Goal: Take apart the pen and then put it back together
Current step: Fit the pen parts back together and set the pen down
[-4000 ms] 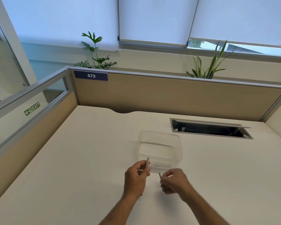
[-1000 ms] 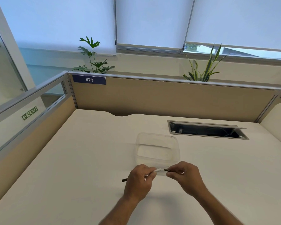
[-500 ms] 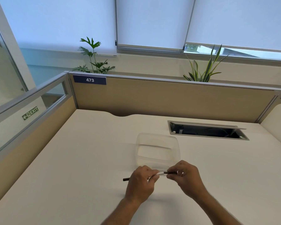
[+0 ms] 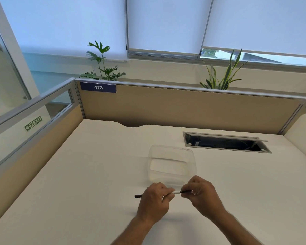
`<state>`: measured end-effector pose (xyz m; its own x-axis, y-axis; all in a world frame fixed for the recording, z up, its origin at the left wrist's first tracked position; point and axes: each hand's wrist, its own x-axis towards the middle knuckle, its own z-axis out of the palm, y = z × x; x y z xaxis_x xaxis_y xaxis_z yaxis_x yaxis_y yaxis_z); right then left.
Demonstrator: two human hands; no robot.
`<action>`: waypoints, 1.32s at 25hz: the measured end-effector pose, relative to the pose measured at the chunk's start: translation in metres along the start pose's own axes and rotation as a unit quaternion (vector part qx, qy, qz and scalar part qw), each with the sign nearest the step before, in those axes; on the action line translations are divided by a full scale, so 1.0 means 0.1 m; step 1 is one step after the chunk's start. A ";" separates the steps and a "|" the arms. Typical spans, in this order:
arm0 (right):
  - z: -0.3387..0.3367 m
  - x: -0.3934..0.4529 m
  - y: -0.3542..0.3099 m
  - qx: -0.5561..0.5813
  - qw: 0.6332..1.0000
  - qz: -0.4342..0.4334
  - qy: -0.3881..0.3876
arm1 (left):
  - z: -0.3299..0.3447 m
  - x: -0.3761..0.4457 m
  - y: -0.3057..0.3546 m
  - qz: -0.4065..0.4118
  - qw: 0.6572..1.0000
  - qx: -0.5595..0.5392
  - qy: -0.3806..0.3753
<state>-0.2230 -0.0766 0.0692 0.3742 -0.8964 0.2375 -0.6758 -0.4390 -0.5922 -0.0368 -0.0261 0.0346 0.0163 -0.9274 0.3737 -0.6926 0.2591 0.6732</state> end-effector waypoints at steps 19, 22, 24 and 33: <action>0.12 -0.10 0.12 0.193 0.978 0.062 -0.052 | -0.01 0.01 -0.01 0.010 0.998 -0.002 -0.056; 0.14 -0.08 0.15 0.203 0.976 0.058 -0.050 | -0.02 0.02 -0.02 0.015 0.997 -0.002 -0.075; 0.15 -0.08 0.16 0.198 0.977 0.049 -0.055 | -0.03 0.03 -0.01 0.016 0.996 -0.005 -0.083; 0.13 -0.07 0.12 0.216 0.974 0.044 -0.053 | -0.03 0.06 0.04 0.016 0.997 -0.009 -0.073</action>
<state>-0.2259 -0.0746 0.0503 0.4058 -0.9080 0.1045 -0.3871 -0.2743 -0.8803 -0.0373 -0.0302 0.0412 -0.1110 -0.9480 0.2984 -0.6786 0.2917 0.6741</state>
